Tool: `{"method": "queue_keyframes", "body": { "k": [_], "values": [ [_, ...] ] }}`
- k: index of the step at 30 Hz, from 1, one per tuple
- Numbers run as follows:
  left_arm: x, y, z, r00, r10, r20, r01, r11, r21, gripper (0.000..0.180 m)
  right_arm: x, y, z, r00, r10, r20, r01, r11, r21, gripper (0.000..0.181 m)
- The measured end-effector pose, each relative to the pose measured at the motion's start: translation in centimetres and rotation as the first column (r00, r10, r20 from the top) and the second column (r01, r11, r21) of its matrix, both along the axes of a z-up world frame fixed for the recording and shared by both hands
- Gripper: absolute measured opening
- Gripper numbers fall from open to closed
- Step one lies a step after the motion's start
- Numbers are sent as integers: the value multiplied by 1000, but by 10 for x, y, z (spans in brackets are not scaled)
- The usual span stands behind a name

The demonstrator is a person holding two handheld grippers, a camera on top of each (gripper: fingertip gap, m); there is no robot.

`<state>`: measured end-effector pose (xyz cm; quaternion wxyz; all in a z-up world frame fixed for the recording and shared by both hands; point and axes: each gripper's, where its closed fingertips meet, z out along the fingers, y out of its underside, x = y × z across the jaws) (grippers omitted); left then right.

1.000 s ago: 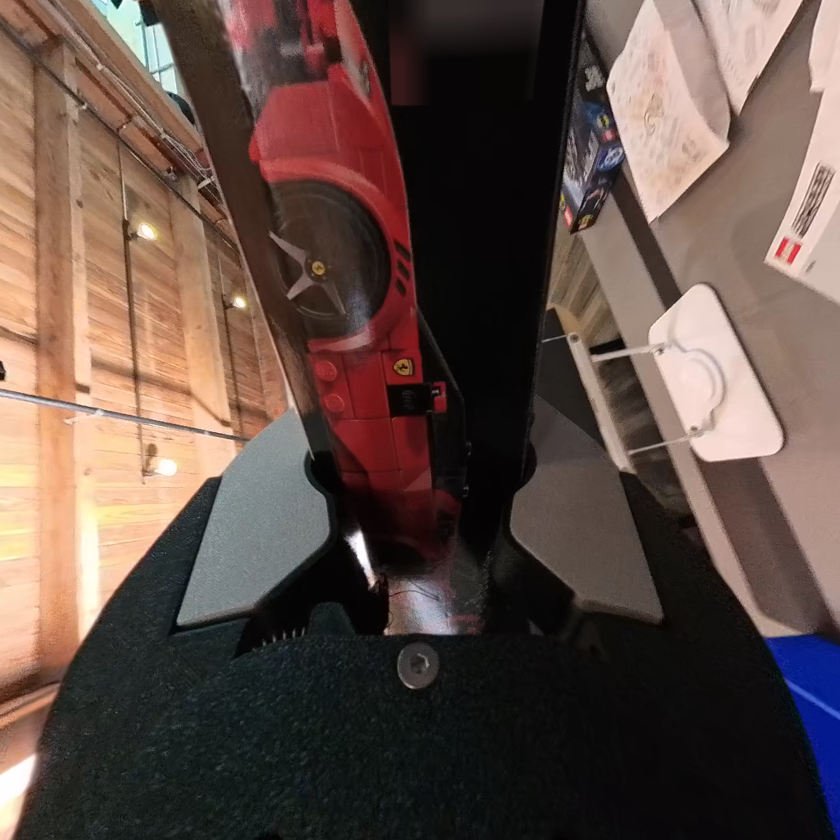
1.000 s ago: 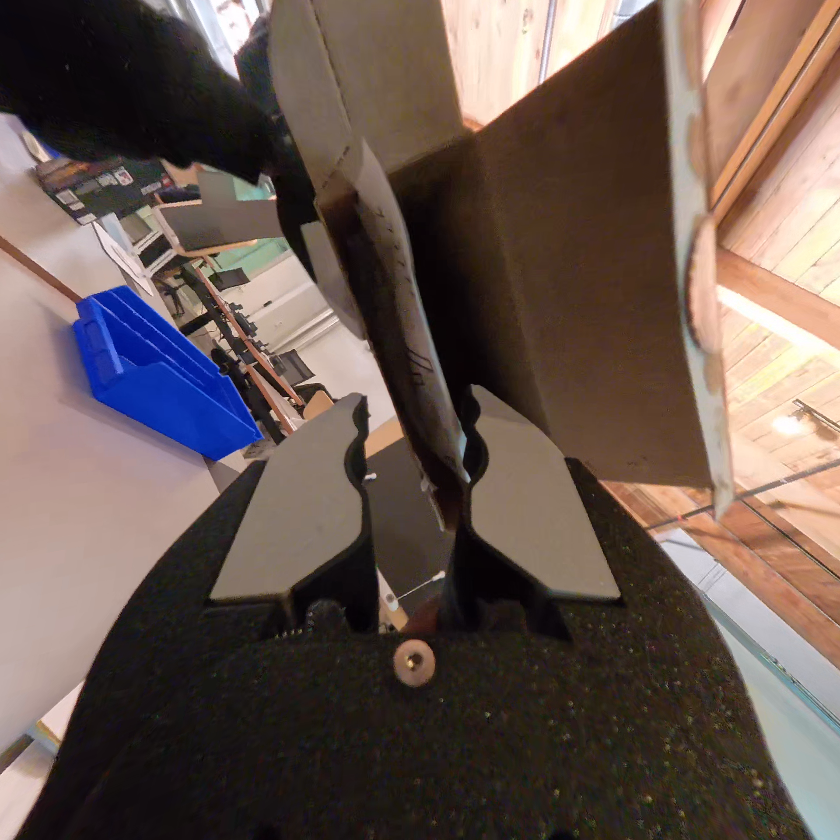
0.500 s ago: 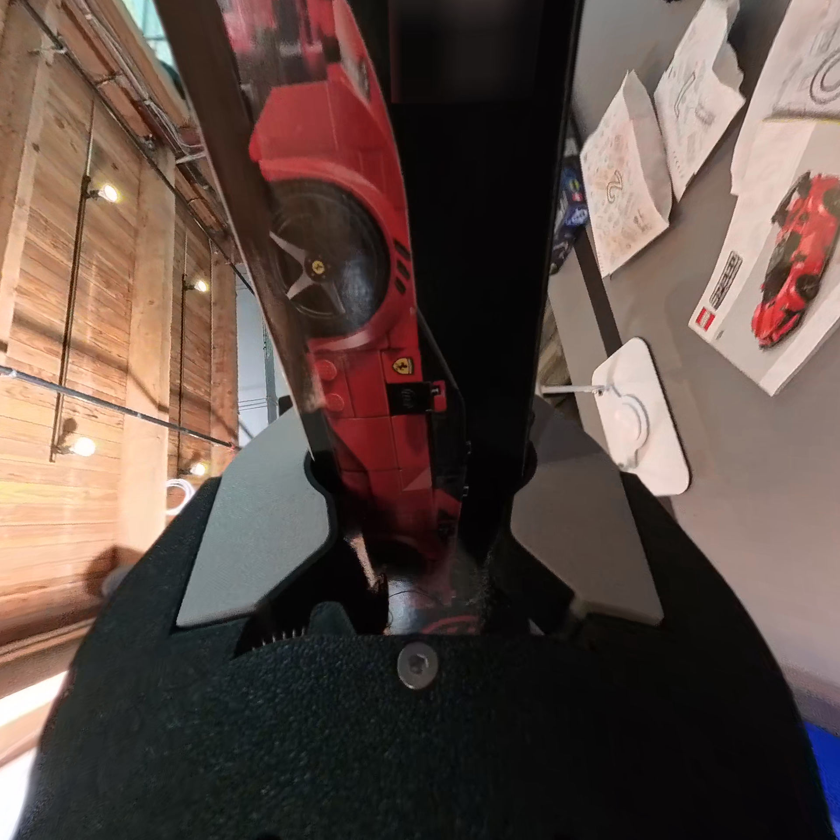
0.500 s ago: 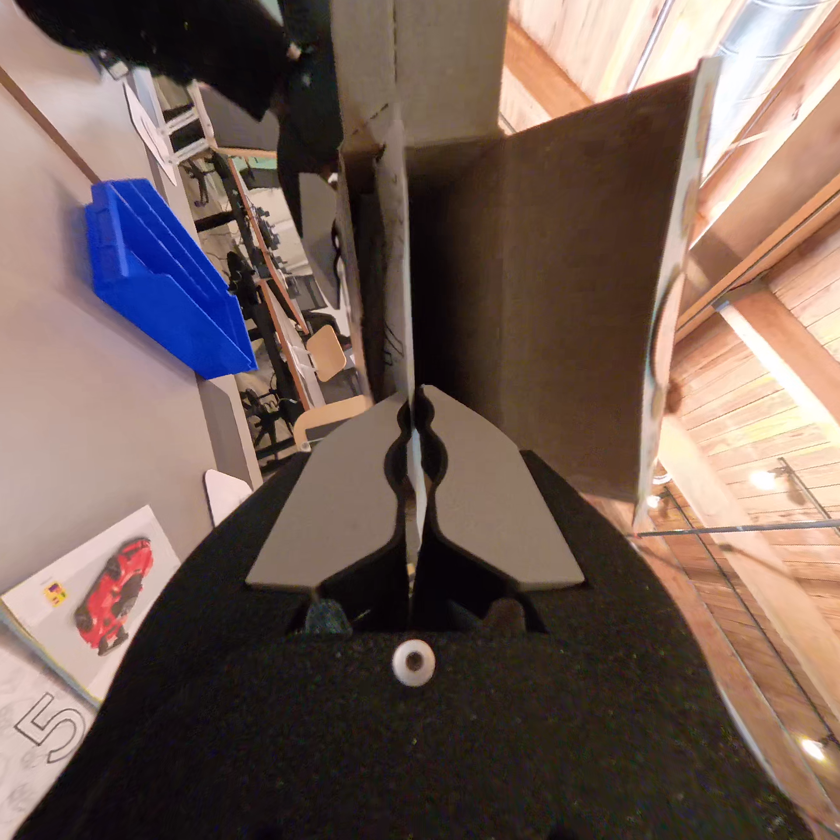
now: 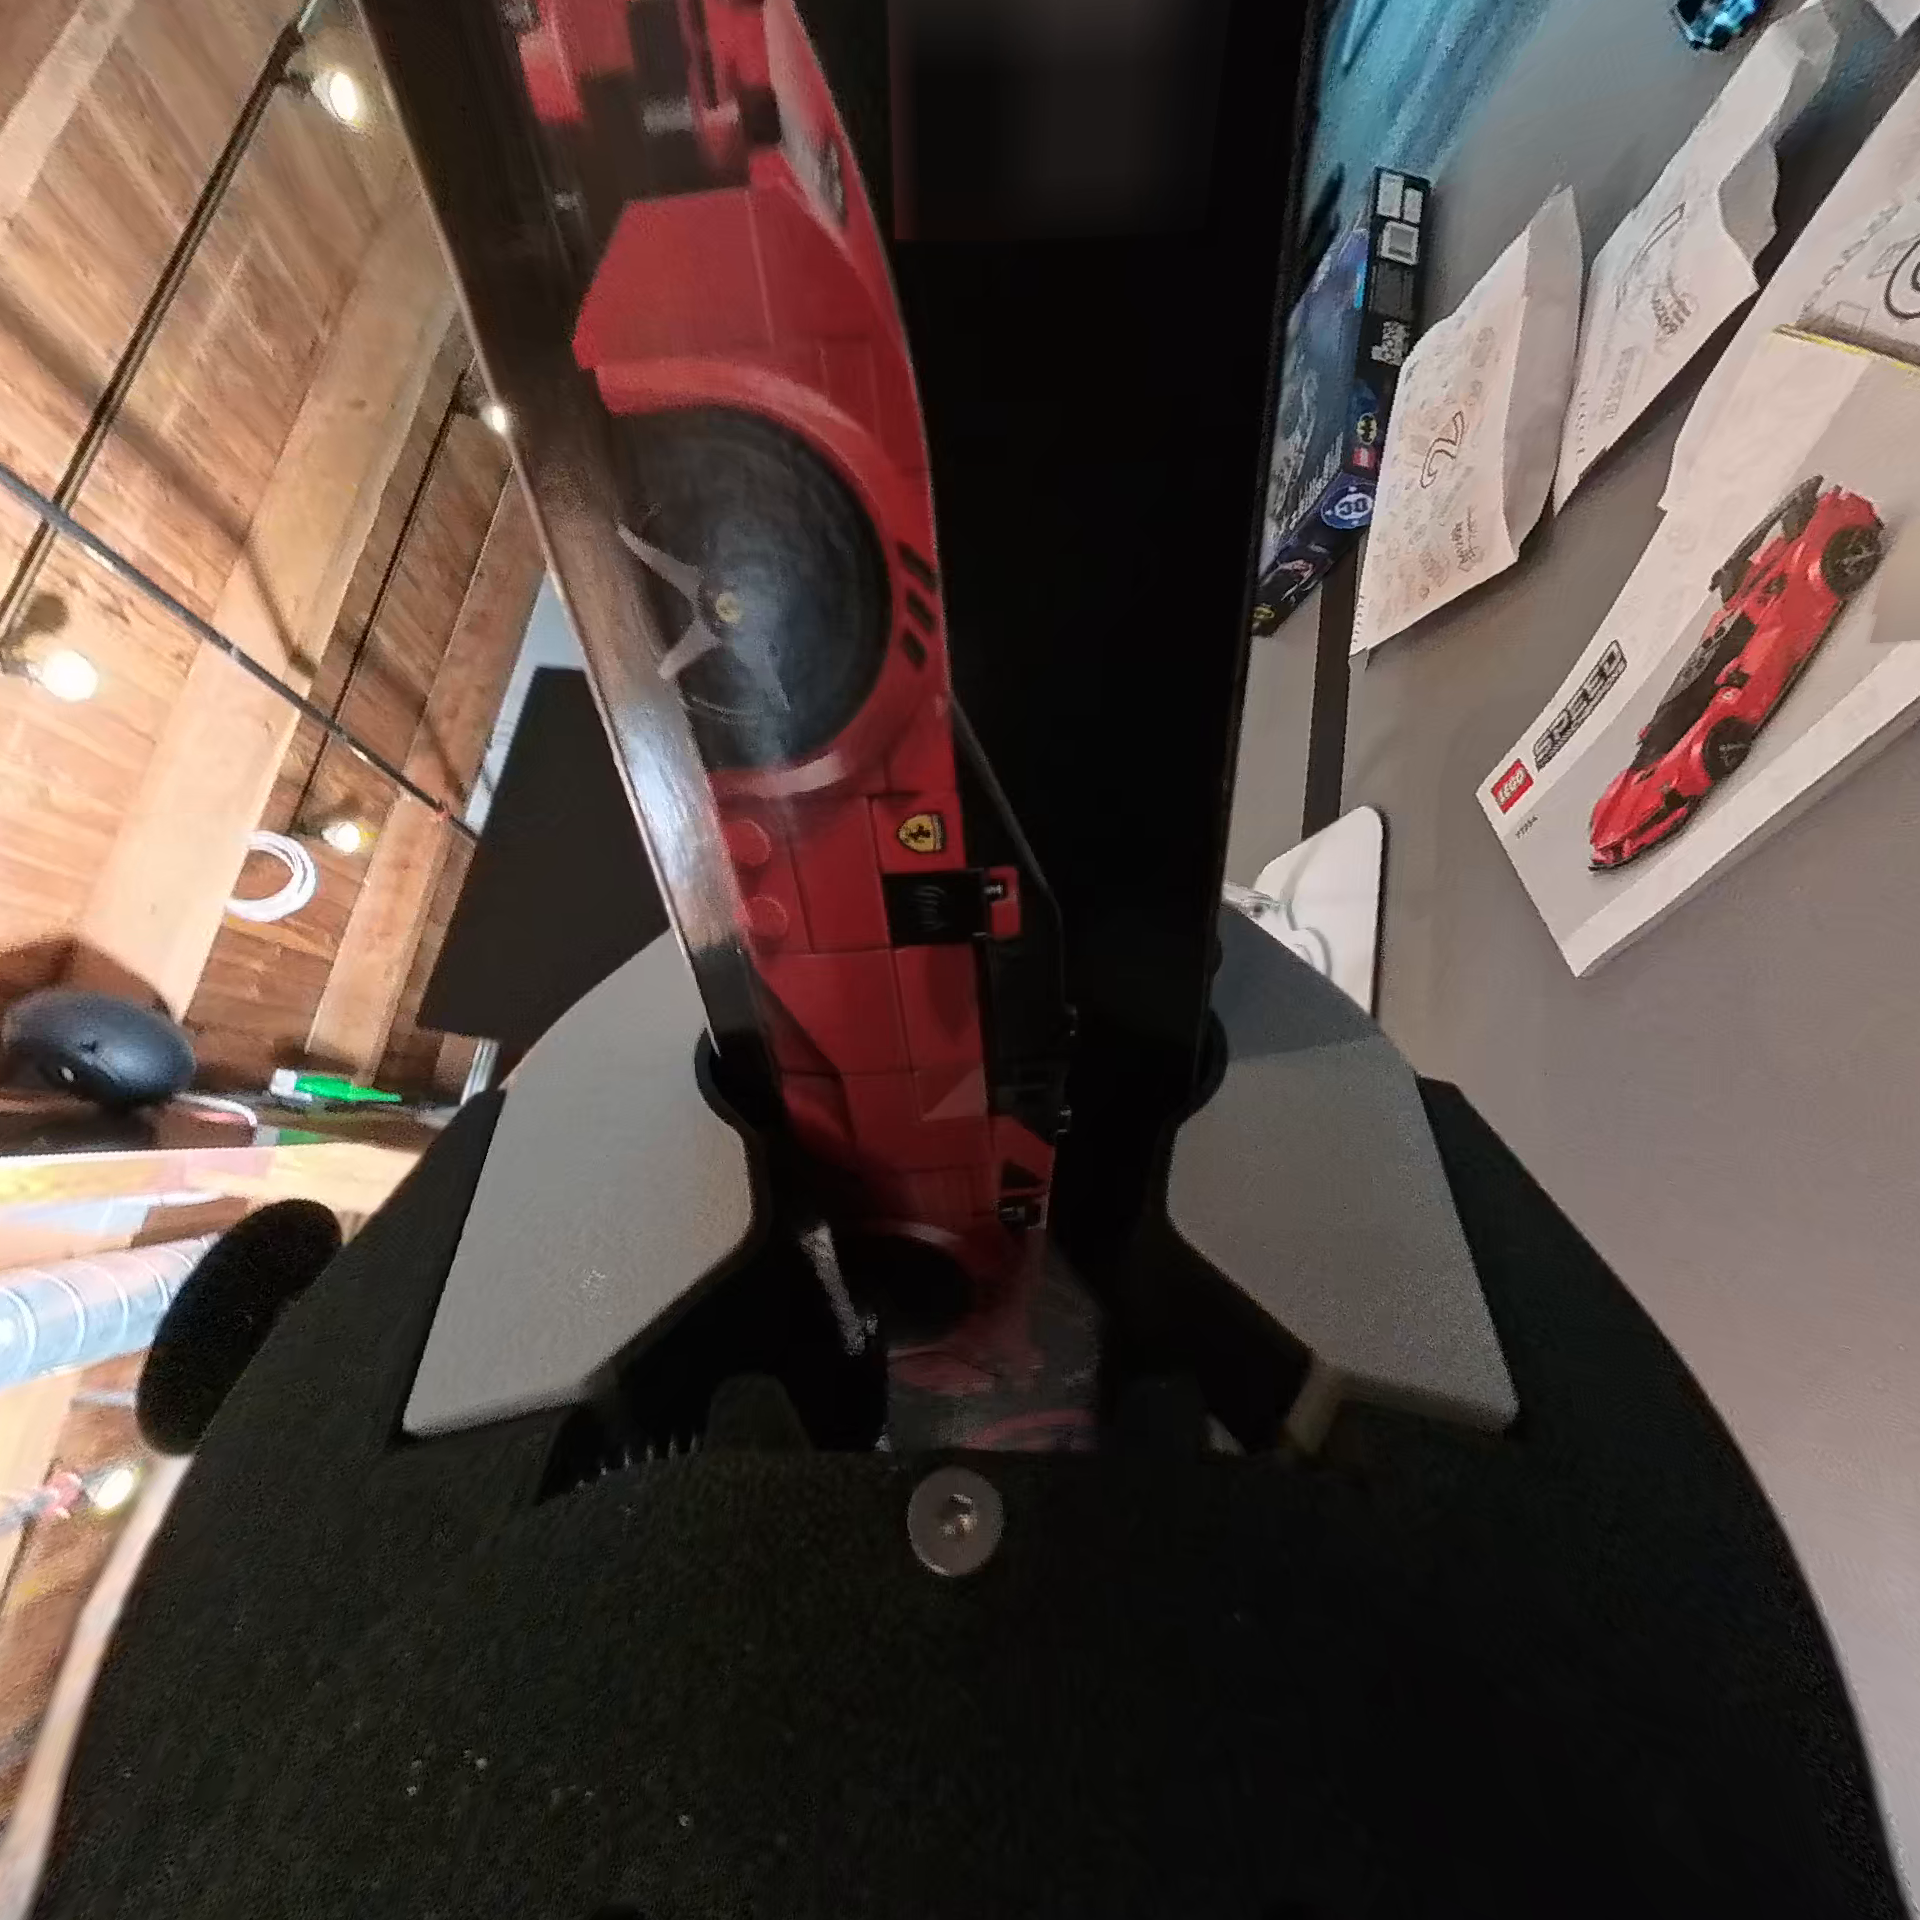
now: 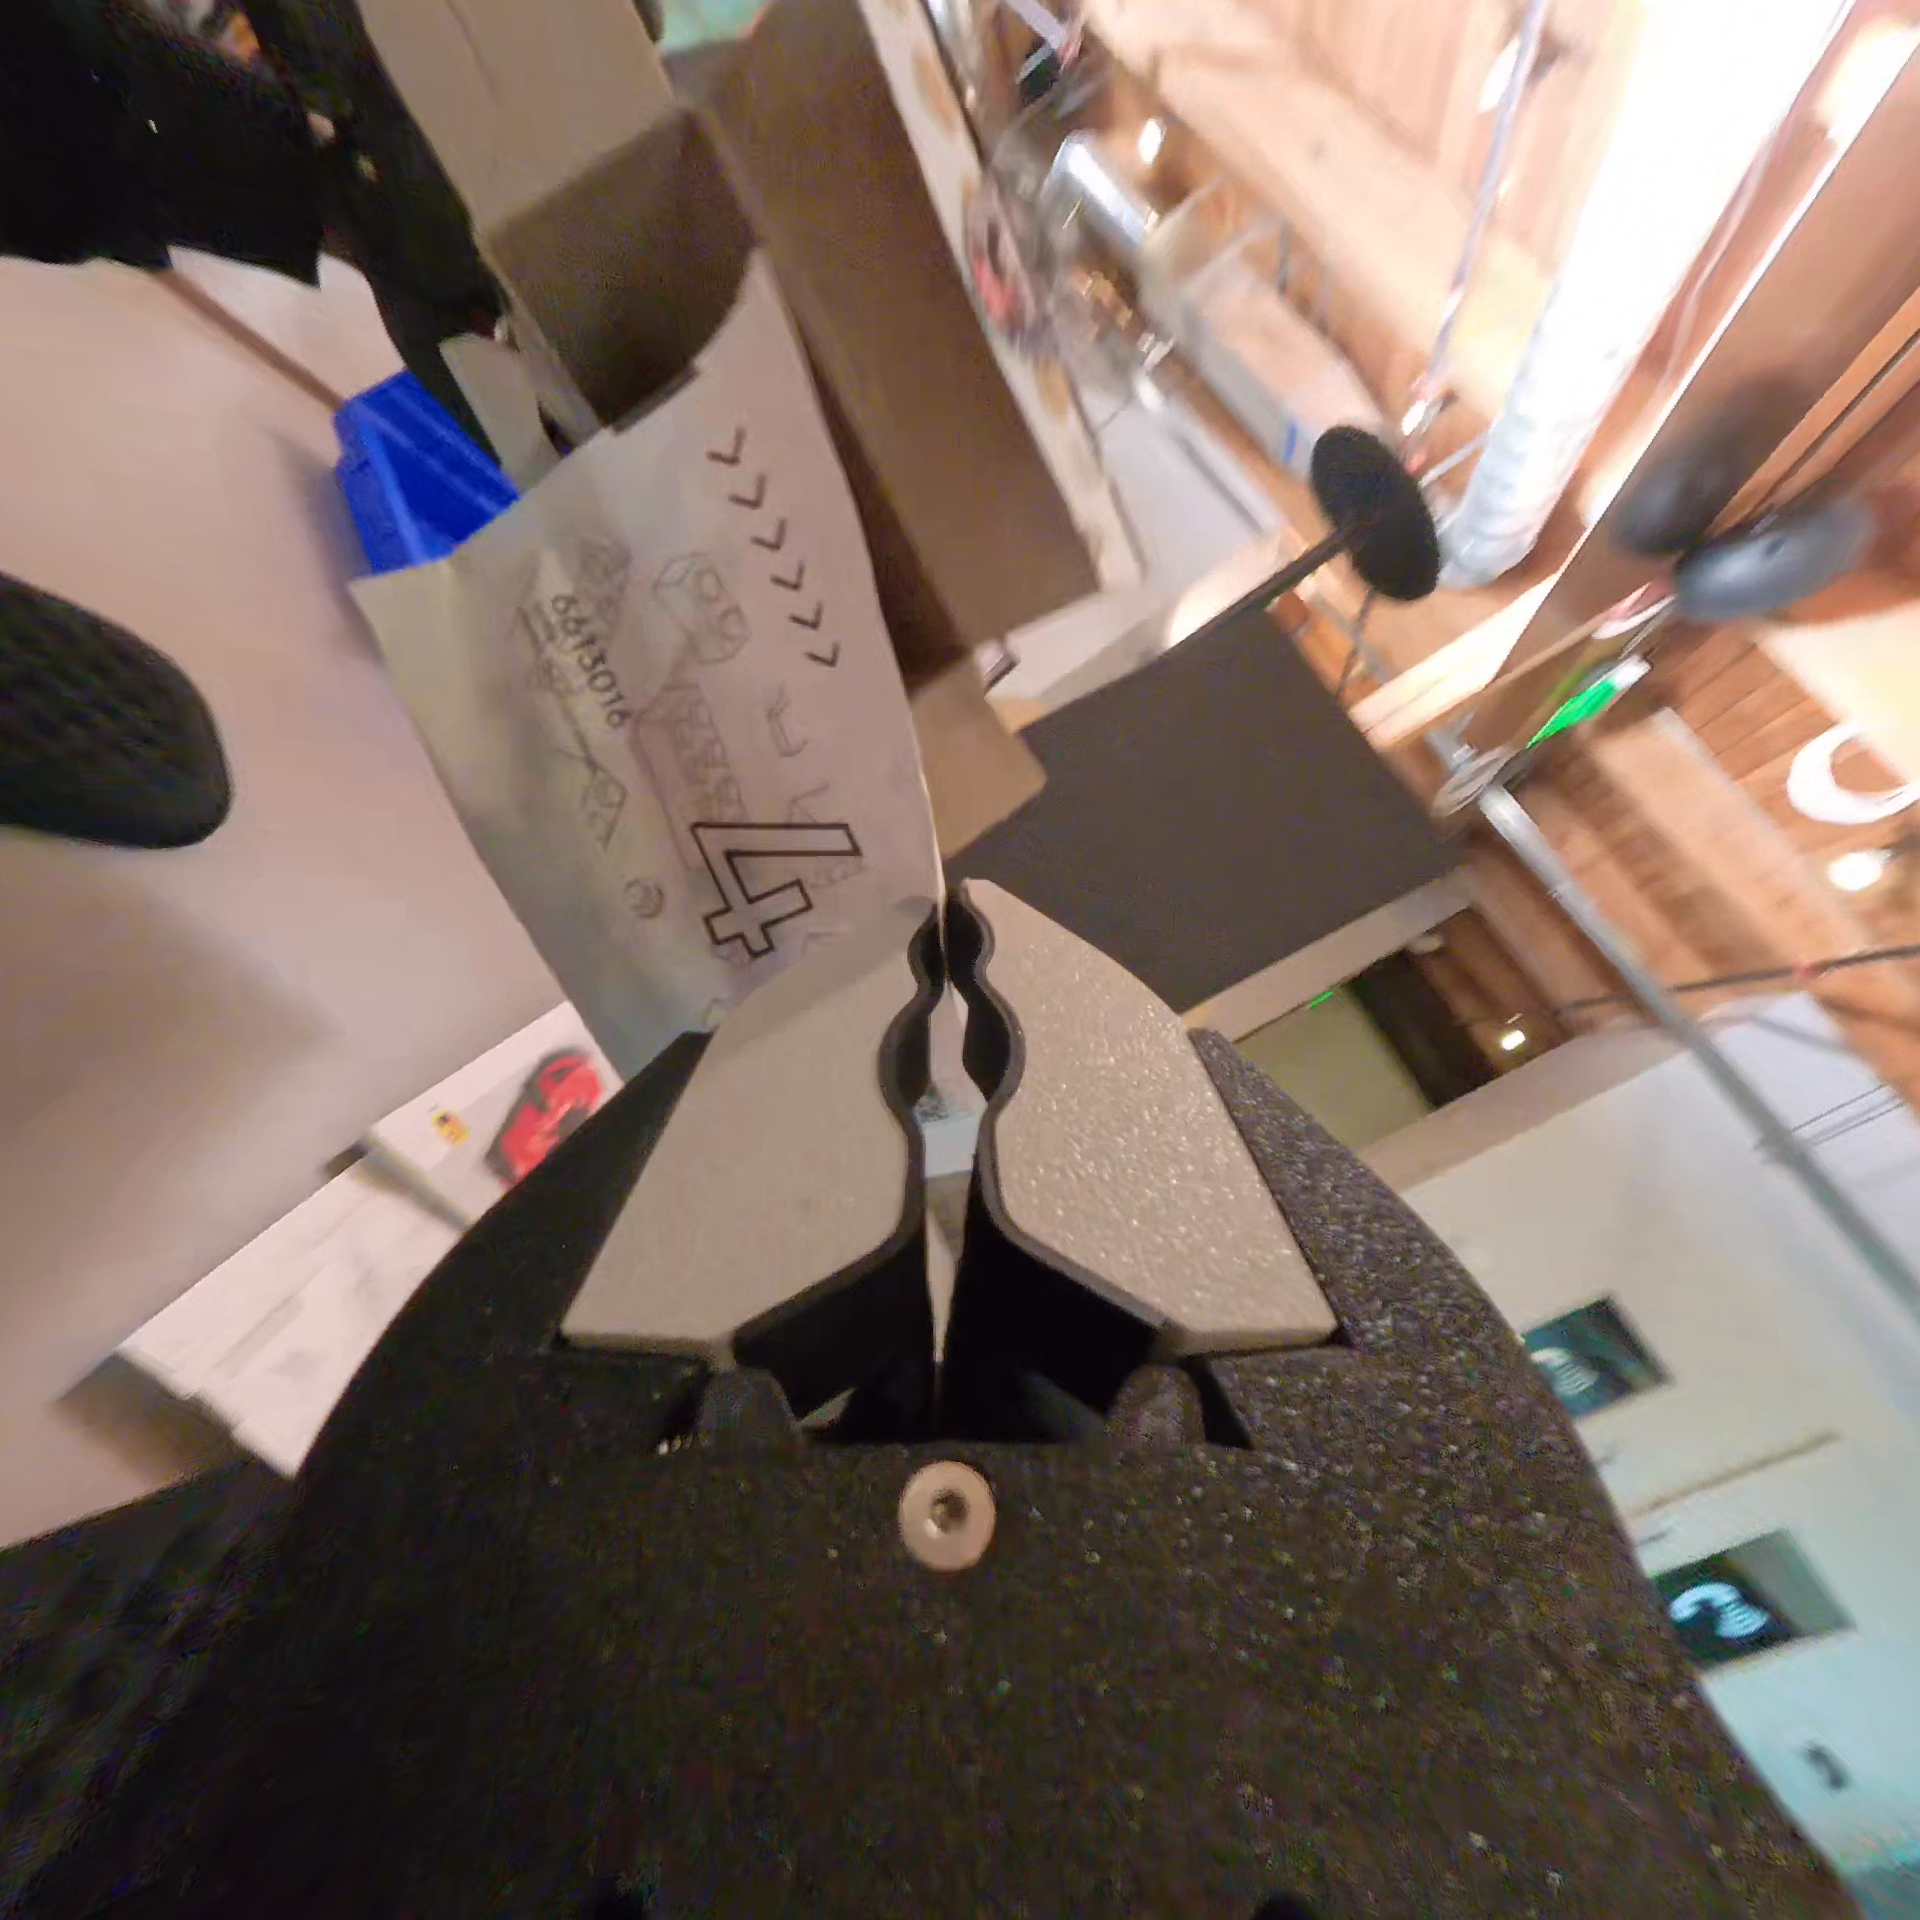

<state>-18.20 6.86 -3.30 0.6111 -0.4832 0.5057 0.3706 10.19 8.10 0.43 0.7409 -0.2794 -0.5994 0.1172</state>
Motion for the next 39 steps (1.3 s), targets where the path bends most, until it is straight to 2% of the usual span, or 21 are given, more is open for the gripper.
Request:
{"method": "queue_keyframes", "body": {
  "k": [8,11,13,17,21,23,26,31,35,39],
  "values": [
    [-14,-10,-17,969,-29,246,25,999,21,81,-23,40,-90,920,21,391,108,946,-306,0],
    [-11,-13,-20,945,-59,320,54,998,23,81,-26,53,-134,848,104,519,193,852,-487,0],
    [-7,-14,-21,918,-85,388,84,996,21,82,-24,61,-163,788,191,585,266,751,-604,1],
    [-3,-13,-22,852,-136,505,139,990,31,82,-20,86,-203,715,258,649,391,623,-678,0],
    [0,-10,-23,790,-166,590,186,982,28,82,-25,105,-212,747,284,602,381,560,-736,2],
    [3,-8,-24,775,-173,608,202,979,21,82,-25,117,-212,767,267,584,375,553,-744,10],
    [7,-5,-25,749,-181,637,225,974,12,82,-26,133,-212,786,228,575,376,563,-736,32],
    [19,-1,-25,648,-214,730,306,952,8,82,-39,151,-195,847,151,510,348,568,-745,87],
    [32,-3,-25,502,-244,829,429,903,6,82,-68,132,-159,899,203,388,183,631,-754,118],
    [49,-5,-31,365,-244,898,548,836,5,85,-108,87,-114,902,375,215,-73,622,-780,130]
  ]
}}
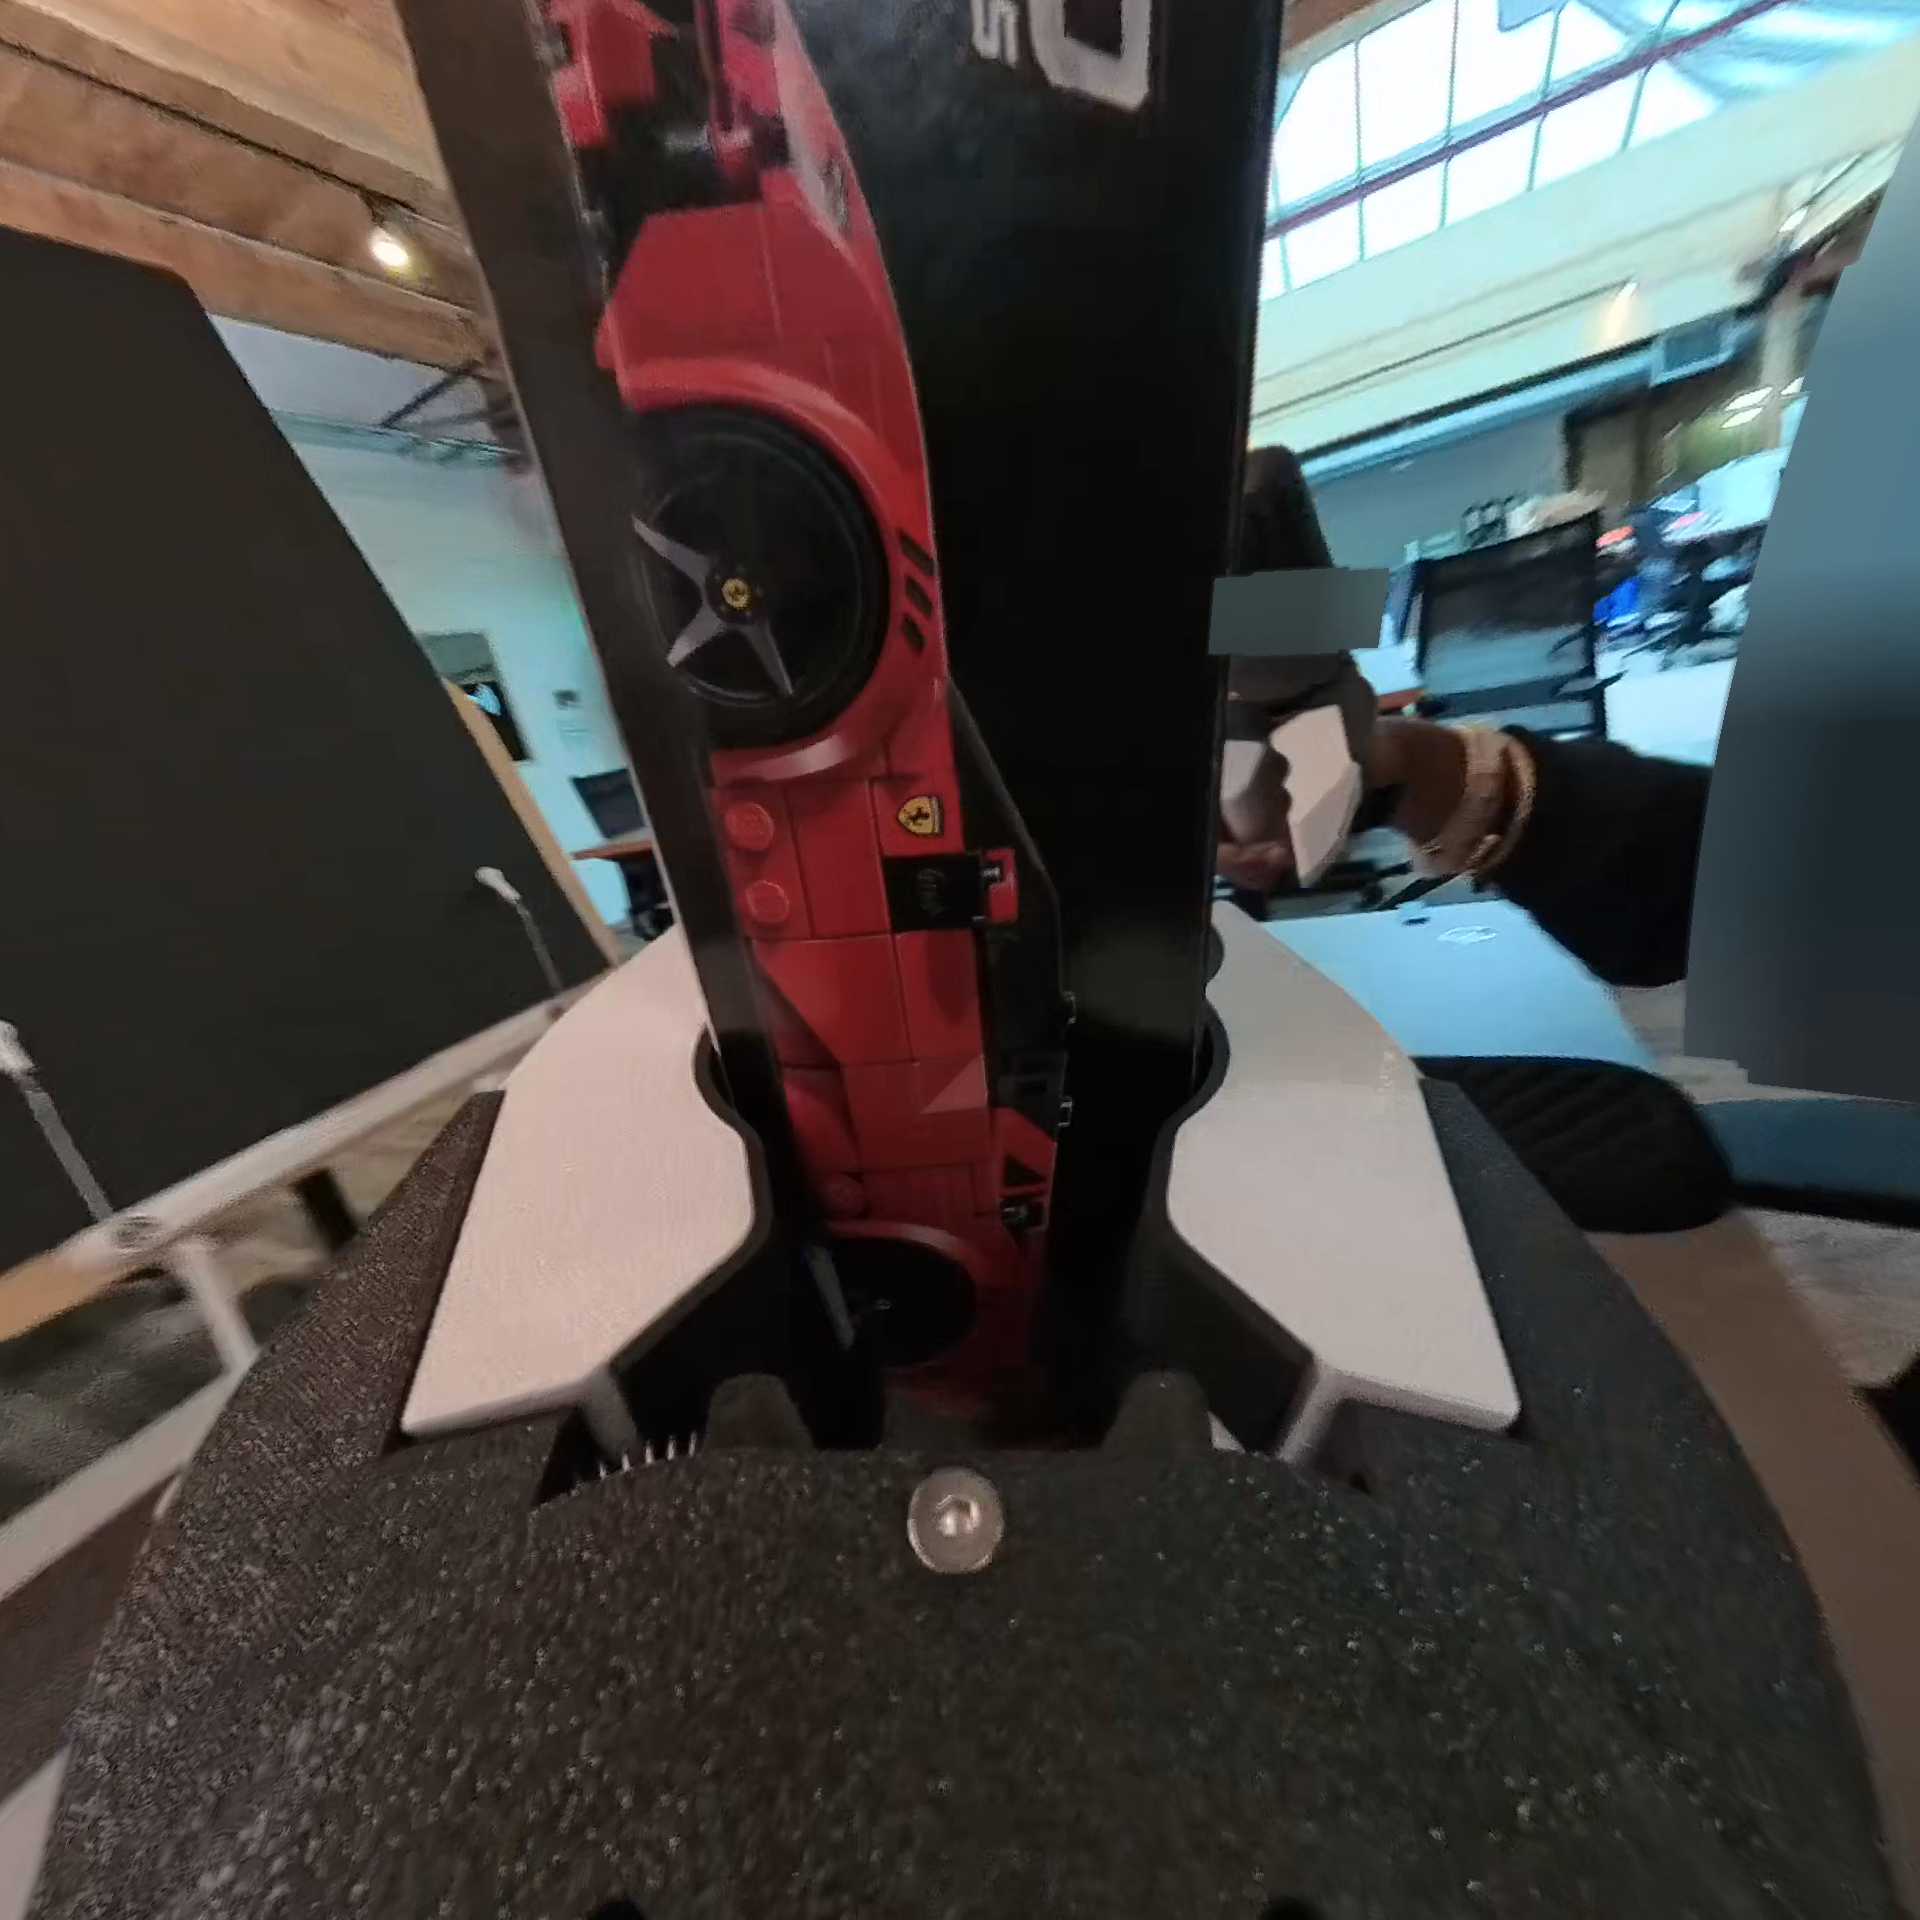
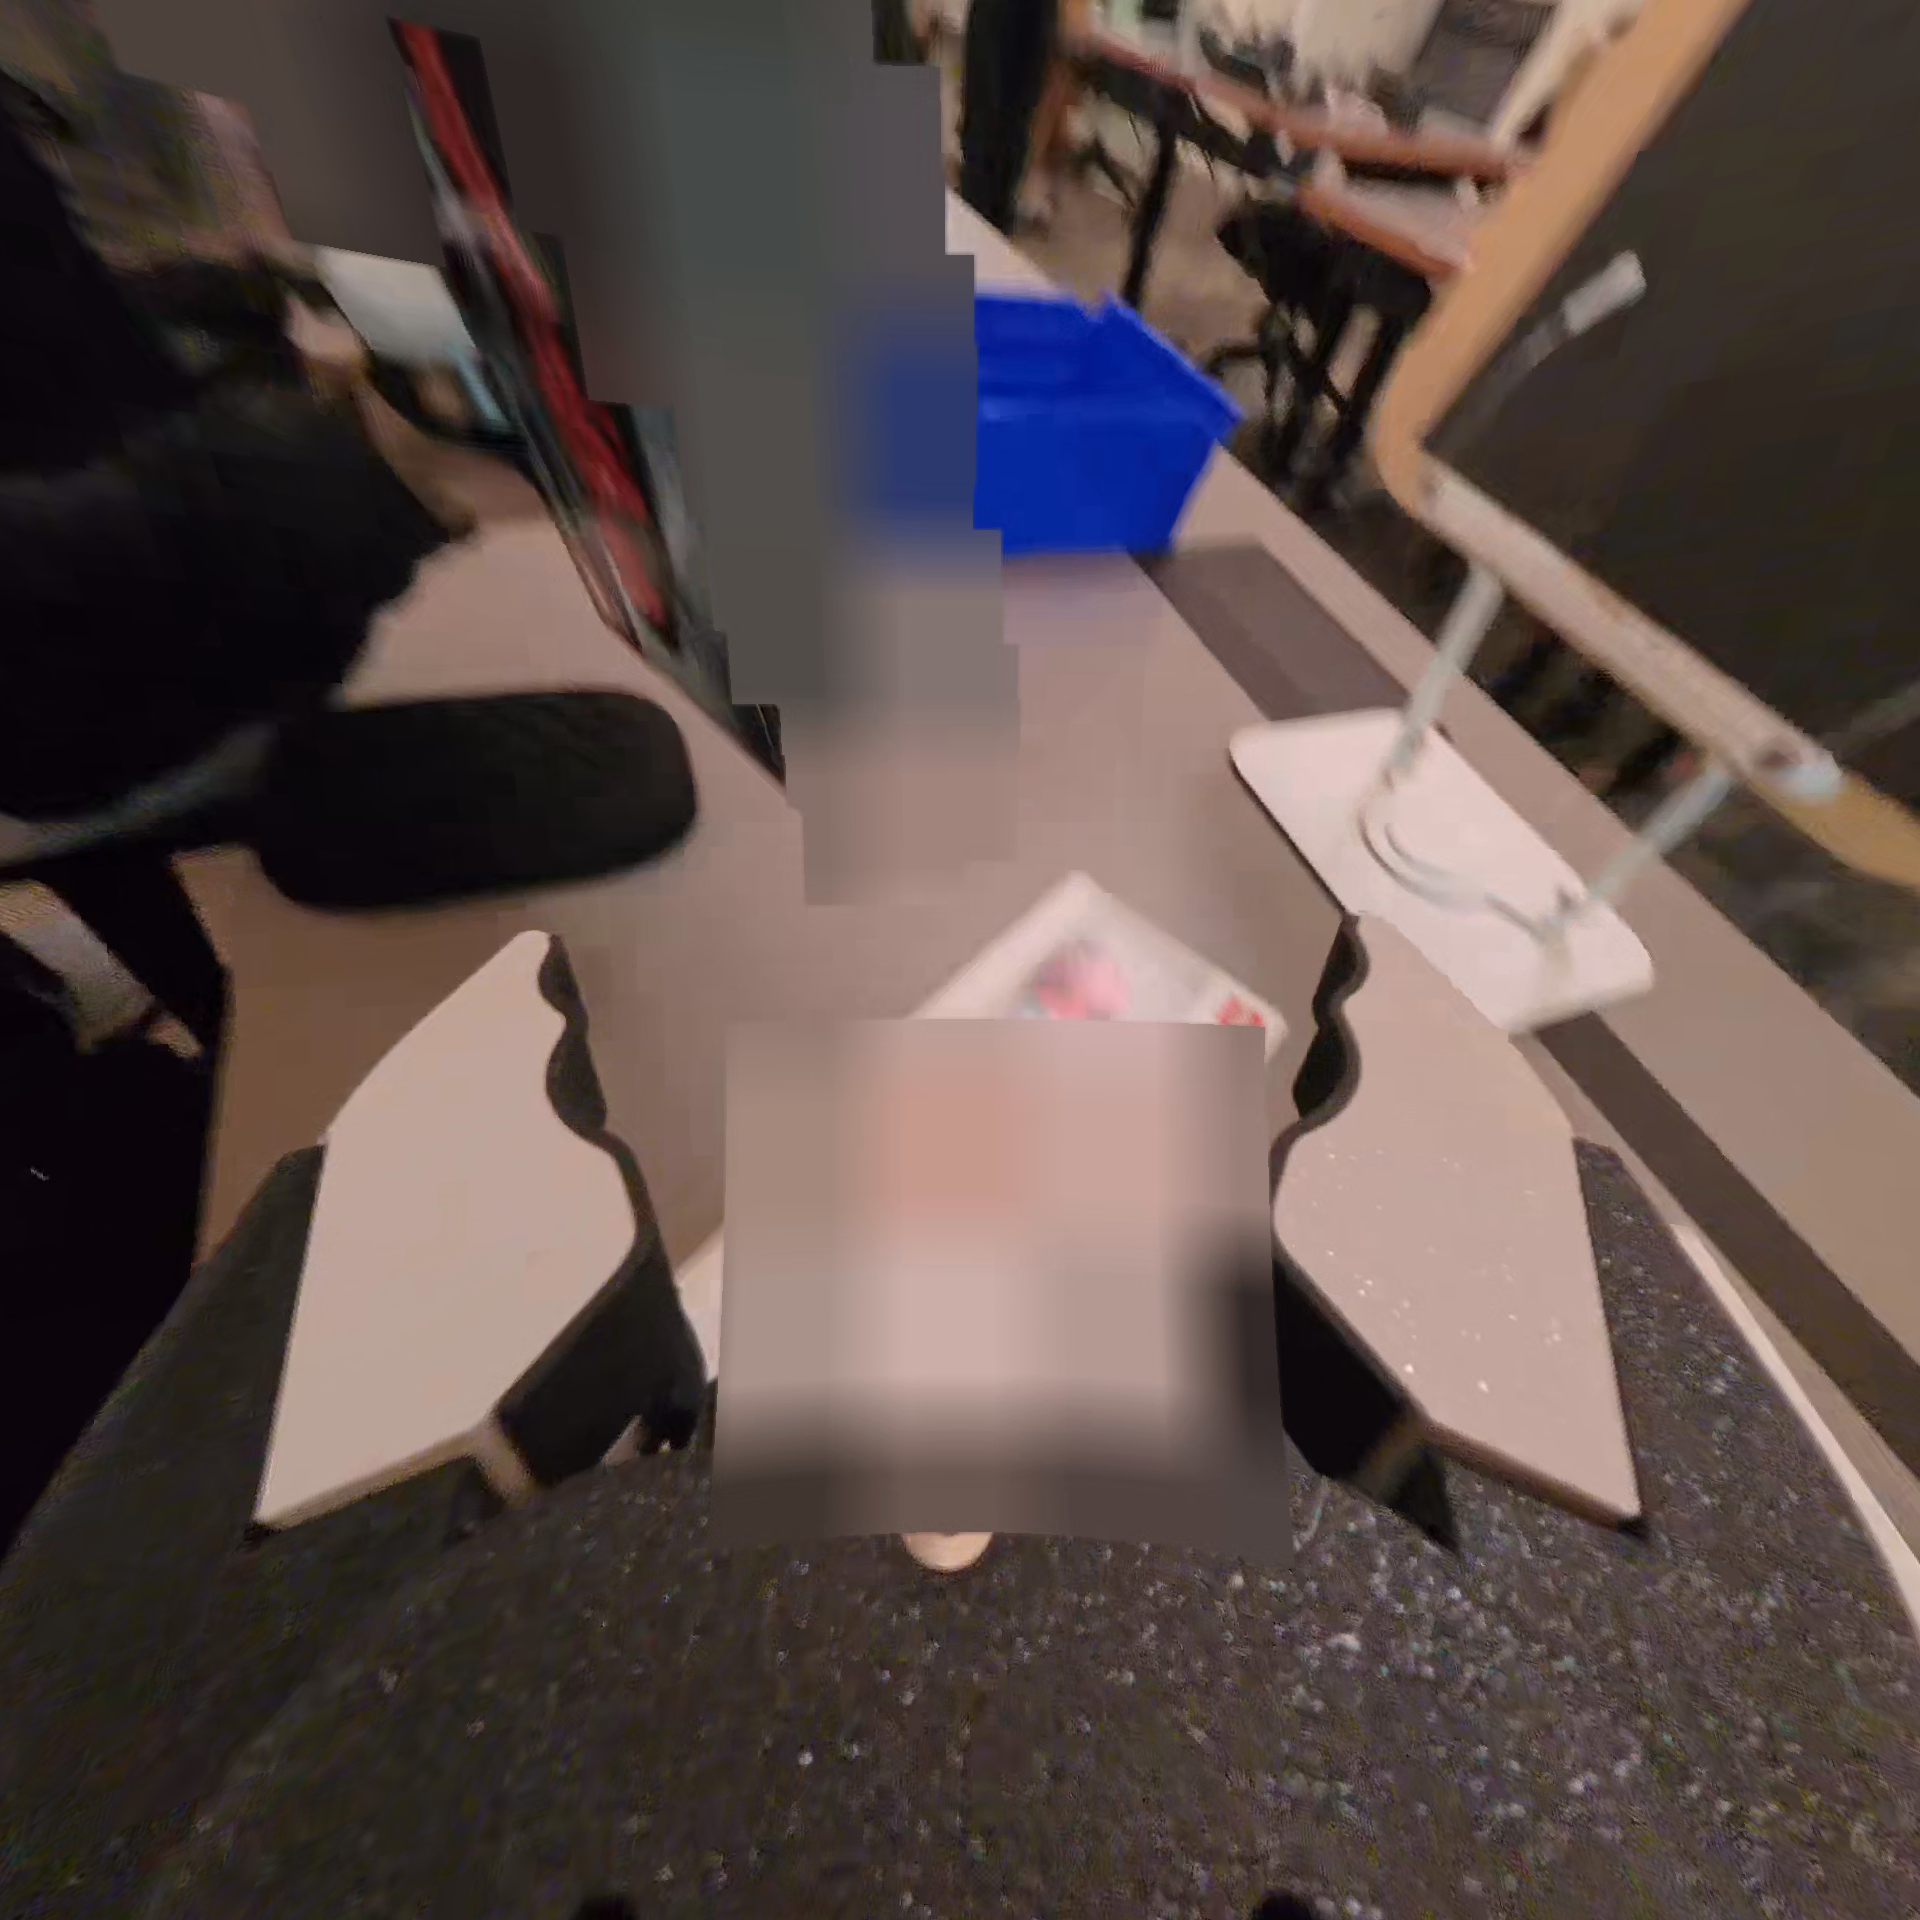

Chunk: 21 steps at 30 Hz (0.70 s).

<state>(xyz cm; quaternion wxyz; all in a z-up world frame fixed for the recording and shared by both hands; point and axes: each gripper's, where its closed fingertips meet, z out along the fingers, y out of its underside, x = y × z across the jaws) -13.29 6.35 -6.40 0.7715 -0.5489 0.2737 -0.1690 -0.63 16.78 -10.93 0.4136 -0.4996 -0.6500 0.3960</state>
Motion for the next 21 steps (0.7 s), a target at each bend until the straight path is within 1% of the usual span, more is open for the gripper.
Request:
{"method": "queue_keyframes", "body": {
  "k": [3,5,7,10,11,12,13,15,17,19,21],
  "values": [
    [11,2,-6,993,-92,69,96,994,-60,82,-27,-32,28,988,120,-96,-126,991,-53,131],
    [16,4,-8,986,-128,106,136,988,-75,82,-43,-48,36,977,176,-121,-187,978,-88,125],
    [21,6,-10,979,-159,126,171,982,-85,82,-58,-55,36,972,202,-117,-212,974,-85,122],
    [31,9,-14,973,-195,124,209,971,-117,82,-75,-59,38,967,213,-137,-225,971,-79,116],
    [34,10,-17,971,-206,118,221,966,-133,83,-77,-60,41,962,224,-154,-240,966,-96,107],
    [36,11,-19,972,-208,108,222,963,-150,83,-77,-66,43,949,265,-171,-286,952,-111,91],
    [36,14,-21,977,-185,103,201,966,-164,83,-77,-66,44,944,268,-194,-294,948,-122,84],
    [34,18,-22,984,-151,90,165,972,-168,85,-75,-64,45,934,263,-241,-299,946,-127,81],
    [34,18,-24,992,-118,49,125,978,-165,86,-71,-62,43,924,268,-274,-310,943,-123,80],
    [28,17,-16,996,-67,61,74,989,-130,97,-65,-60,40,915,278,-293,-325,937,-126,80],
    [23,13,-5,996,-43,82,53,991,-125,98,-60,-57,34,914,284,-289,-326,939,-109,80]
  ]
}}
